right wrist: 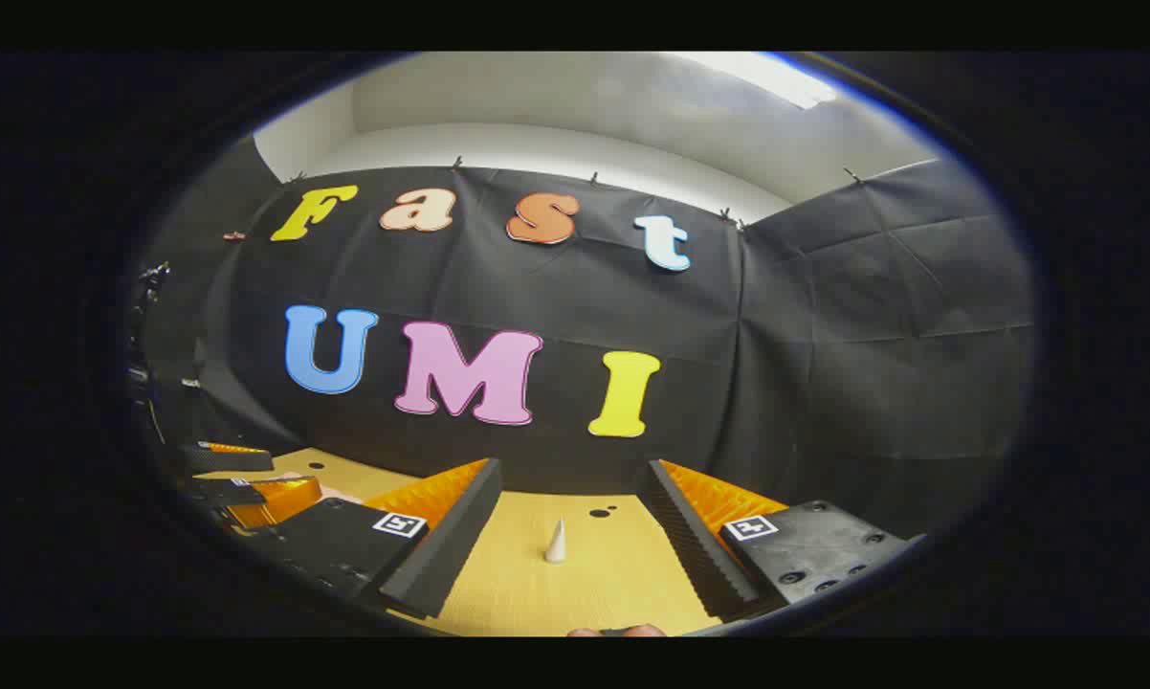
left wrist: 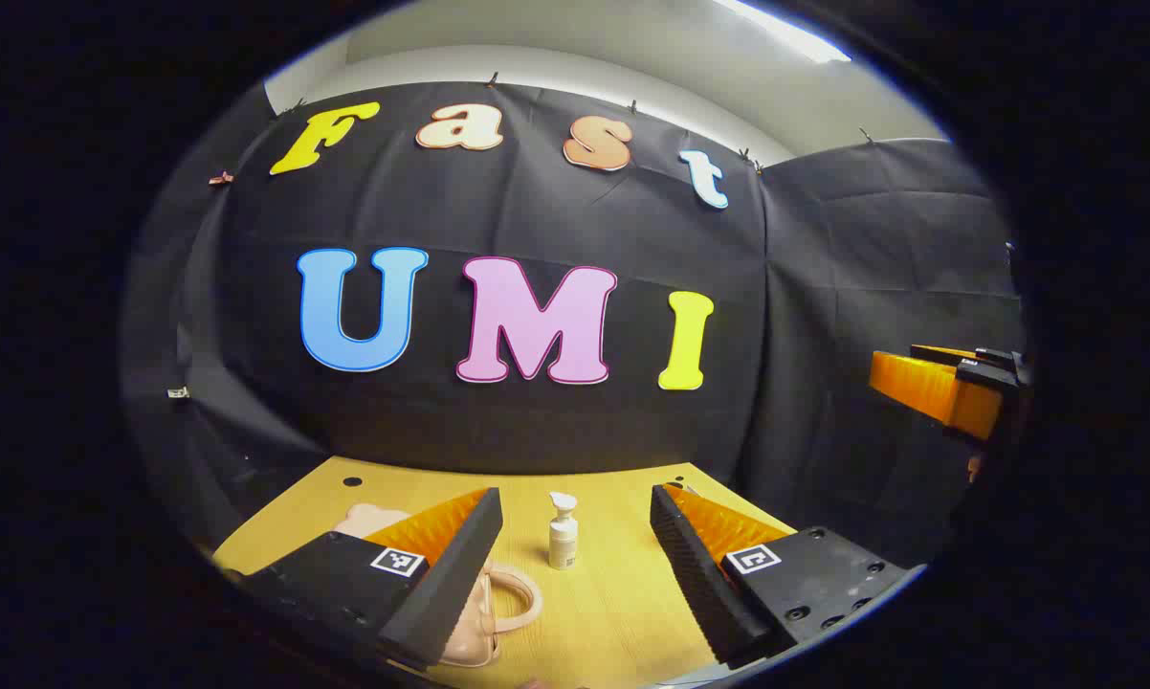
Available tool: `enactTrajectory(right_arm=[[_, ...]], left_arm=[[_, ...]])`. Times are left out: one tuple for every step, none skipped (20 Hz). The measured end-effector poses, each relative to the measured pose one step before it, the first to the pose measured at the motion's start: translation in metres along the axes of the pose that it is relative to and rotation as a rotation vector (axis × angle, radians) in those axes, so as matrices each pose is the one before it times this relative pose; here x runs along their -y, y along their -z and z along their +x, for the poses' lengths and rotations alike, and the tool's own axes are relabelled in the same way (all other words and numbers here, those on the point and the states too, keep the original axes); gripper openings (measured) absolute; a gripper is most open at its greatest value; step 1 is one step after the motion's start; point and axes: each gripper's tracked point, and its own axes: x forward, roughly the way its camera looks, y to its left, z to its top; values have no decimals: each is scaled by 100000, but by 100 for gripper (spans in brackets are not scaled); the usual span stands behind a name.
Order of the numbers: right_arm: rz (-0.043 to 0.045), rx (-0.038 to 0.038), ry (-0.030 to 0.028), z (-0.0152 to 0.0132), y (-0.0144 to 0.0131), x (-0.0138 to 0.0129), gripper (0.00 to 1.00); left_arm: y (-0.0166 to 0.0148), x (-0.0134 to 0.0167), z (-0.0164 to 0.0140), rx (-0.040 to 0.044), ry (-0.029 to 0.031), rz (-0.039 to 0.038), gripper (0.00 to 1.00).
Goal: First open the suitcase, pack the skin care products into it, and then close the suitcase.
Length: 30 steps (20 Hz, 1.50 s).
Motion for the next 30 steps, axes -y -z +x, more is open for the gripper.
enactTrajectory(right_arm=[[531, -361, 221, -14, 43, -5, 96], [593, -367, 12, -20, 84, -66, 97], [506, 86, 17, -39, 7, -63, 97], [277, 117, -94, -90, 48, -124, 96], [167, -312, -172, 6, 289, -125, 96], [274, -606, -379, 19, 209, -289, 97], [485, -175, -380, -3, 52, -212, 96], [586, 244, -439, -58, -59, -262, 97], [356, -75, -374, -29, 159, -207, 97], [203, -169, -275, -20, 90, -141, 97], [114, 5, -224, -23, 50, -82, 97], [244, 36, -83, -64, 3, -24, 97], [364, -54, -146, 29, -18, -55, 97], [265, 74, -58, -8, -72, -60, 97], [46, 26, 191, 49, 9, 159, 97], [-108, -39, 286, 5, 51, 120, 96], [-74, -126, 396, 36, 62, 65, 96], [123, -232, 366, 67, 142, 156, 96], [219, -557, 202, -36, 74, 67, 97], [173, -766, -120, -53, 211, 2, 97], [-73, 75, -423, -17, -64, 22, 97], [-512, 288, -272, -35, 18, 83, 97], [-576, 55, -680, 114, 186, 149, 97], [-507, 18, -1101, 163, 169, 50, 96], [-396, 233, -1343, 132, 96, 23, 97], [-191, -441, -1066, 343, 194, 206, 97], [-65, -1393, -1313, 248, 733, 346, 97], [-111, 218, -935, 333, 287, 386, 97], [-534, 523, -320, 554, 330, 598, 97], [-861, -676, -1380, 665, 753, 335, 96]], left_arm=[[180, -28, -94, -555, -126, 192, 98], [108, -109, -82, -385, -50, 327, 98], [-2, -99, -69, -74, -251, 339, 98], [183, -96, -137, -298, -258, 259, 98], [-10, -63, -179, -81, -77, 142, 98], [-94, -58, -132, 257, -283, 308, 98], [-394, -126, -232, 807, -358, 365, 98], [-150, -37, -129, 678, 25, 553, 99], [-310, -65, -49, 348, 23, 802, 99], [-5, -48, -54, 363, -369, 686, 99], [-233, -109, -115, 346, -193, 383, 98], [-40, -82, 8, 336, -220, 73, 99], [-161, -69, -30, 197, -178, -93, 98], [174, -8, 91, -160, -29, -86, 98], [86, 70, -17, -587, 251, -16, 98], [365, 30, 129, -583, 244, 5, 98], [343, 69, 142, -968, 616, -202, 98], [744, 242, 323, -1502, 1231, -1112, 98], [985, 360, 549, -2733, 2184, -2327, 99], [1471, 349, 724, -3675, 2110, -2493, 98], [1459, -142, 915, -4186, 78, -1536, 98], [1340, -653, 894, -3702, -1255, -533, 99], [1095, -560, 1109, -2995, -1551, 87, 99], [1282, -469, 1111, -4003, -2227, -294, 99], [1310, -415, 1075, -4059, -1753, -2100, 98], [1347, -272, 1303, -4195, -2233, -3187, 99], [1181, -496, 1284, -5553, -2802, -3439, 99], [966, -325, 1321, -4381, -2165, -2777, 99], [965, -412, 961, -4260, -2724, -1490, 99], [1018, -557, 1300, -4189, -2728, -500, 99]])
